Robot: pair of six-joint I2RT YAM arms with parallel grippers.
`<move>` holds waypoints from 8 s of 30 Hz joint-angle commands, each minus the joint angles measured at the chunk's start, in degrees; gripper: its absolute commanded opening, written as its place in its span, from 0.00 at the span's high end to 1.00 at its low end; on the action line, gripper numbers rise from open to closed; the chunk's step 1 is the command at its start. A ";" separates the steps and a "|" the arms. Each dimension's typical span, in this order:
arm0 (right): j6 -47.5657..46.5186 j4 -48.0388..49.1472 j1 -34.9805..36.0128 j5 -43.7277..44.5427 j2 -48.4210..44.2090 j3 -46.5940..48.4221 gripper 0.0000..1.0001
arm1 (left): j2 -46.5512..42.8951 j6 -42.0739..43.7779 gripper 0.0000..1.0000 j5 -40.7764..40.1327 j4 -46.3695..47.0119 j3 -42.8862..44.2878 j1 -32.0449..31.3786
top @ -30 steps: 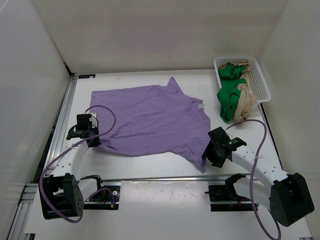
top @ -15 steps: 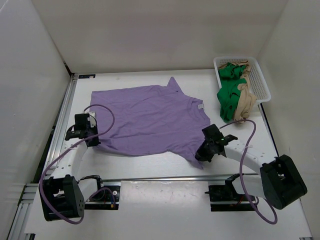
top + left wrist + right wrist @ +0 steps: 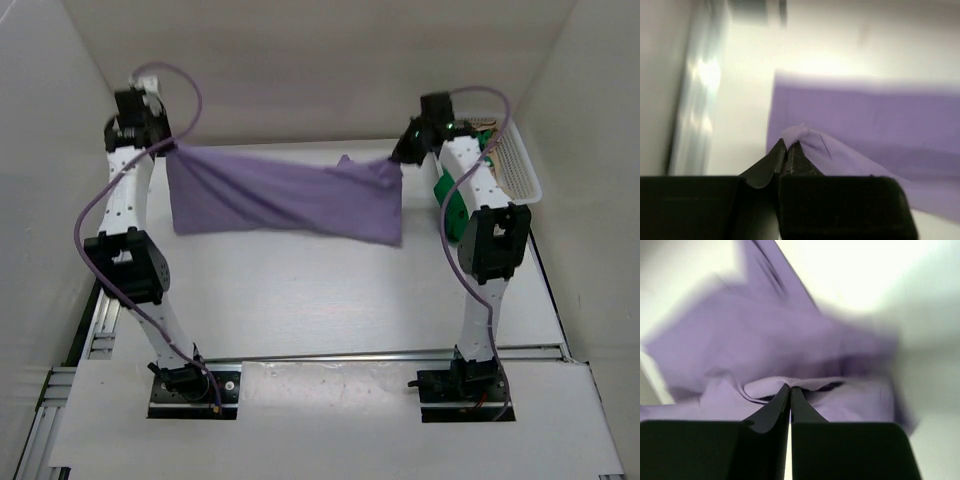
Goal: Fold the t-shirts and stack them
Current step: Flatten out the tshirt, then fold the flattened tshirt in 1/3 of the way
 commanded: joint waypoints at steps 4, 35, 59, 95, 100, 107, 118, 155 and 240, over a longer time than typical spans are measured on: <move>-3.67 15.79 -6.34 2.50 -15.46 12.99 1.00 | 5.11 0.03 0.90 -0.57 3.63 37.52 -0.18; 3.10 9.36 13.87 3.56 -73.15 -82.95 1.00 | -47.44 0.03 0.90 -6.54 4.68 -63.28 1.84; -4.29 17.80 -3.27 -1.18 -21.30 17.42 1.00 | -8.24 0.03 0.90 3.74 4.07 21.81 -3.34; -1.04 -1.72 17.83 2.41 -78.90 -76.57 1.00 | -71.10 0.03 0.90 -6.18 -14.48 -69.71 -0.71; -5.69 0.13 17.83 1.71 -65.79 -68.46 1.00 | -65.21 0.03 0.90 -6.80 -10.81 -66.20 -0.71; -12.63 2.71 2.39 -5.48 -28.43 -27.06 1.00 | -32.04 0.03 0.90 0.67 -2.52 -35.41 -0.71; 3.19 27.59 -6.87 -3.84 -16.00 17.90 1.00 | 3.37 0.03 0.90 0.14 -0.51 40.72 -4.14; -11.39 17.80 5.80 -3.11 -54.64 -67.15 1.00 | -46.57 0.03 0.90 -3.10 1.52 -61.45 3.25; -10.79 10.25 -6.69 -8.48 -7.75 -40.67 0.97 | -7.46 0.03 0.90 -0.99 -2.09 -43.69 8.34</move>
